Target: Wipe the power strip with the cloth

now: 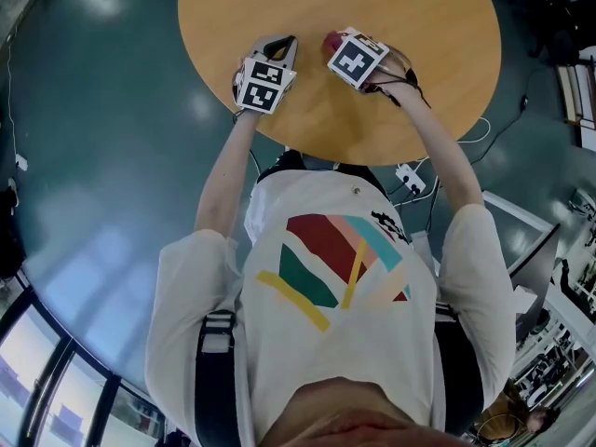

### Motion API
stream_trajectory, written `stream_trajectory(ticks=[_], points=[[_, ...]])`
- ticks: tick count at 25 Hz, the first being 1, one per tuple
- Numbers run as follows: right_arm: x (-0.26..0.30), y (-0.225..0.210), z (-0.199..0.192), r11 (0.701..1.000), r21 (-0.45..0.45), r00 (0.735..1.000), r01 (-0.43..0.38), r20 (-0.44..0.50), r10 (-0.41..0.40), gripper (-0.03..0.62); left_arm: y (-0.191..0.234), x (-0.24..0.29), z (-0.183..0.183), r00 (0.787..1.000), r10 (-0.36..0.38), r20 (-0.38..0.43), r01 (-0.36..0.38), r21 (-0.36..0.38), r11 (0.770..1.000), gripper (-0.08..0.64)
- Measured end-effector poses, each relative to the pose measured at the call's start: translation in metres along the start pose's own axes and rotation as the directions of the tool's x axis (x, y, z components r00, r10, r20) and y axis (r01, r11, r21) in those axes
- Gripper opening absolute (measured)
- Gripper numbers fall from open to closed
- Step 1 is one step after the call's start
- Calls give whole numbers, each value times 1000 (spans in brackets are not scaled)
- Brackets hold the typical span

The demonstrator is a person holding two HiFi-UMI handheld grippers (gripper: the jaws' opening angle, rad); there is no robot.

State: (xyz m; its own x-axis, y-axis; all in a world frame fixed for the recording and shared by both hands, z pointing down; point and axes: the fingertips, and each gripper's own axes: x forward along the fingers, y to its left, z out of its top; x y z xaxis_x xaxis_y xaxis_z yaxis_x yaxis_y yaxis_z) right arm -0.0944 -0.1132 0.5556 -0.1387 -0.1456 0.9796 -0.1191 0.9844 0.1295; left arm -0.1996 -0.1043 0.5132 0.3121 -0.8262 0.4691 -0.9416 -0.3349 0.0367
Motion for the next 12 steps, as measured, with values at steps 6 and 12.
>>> stream_trajectory(ticks=[6,12], points=[[-3,-7,-40,994,110,1000,-17,-9,18,39,-6,19,-1,999,-29,-23,29,-6,1000,43],[-10,-21,-117,971,238,997,3,-73,14,40,-41,61,24,995,-100,-10,100,28,995,43]])
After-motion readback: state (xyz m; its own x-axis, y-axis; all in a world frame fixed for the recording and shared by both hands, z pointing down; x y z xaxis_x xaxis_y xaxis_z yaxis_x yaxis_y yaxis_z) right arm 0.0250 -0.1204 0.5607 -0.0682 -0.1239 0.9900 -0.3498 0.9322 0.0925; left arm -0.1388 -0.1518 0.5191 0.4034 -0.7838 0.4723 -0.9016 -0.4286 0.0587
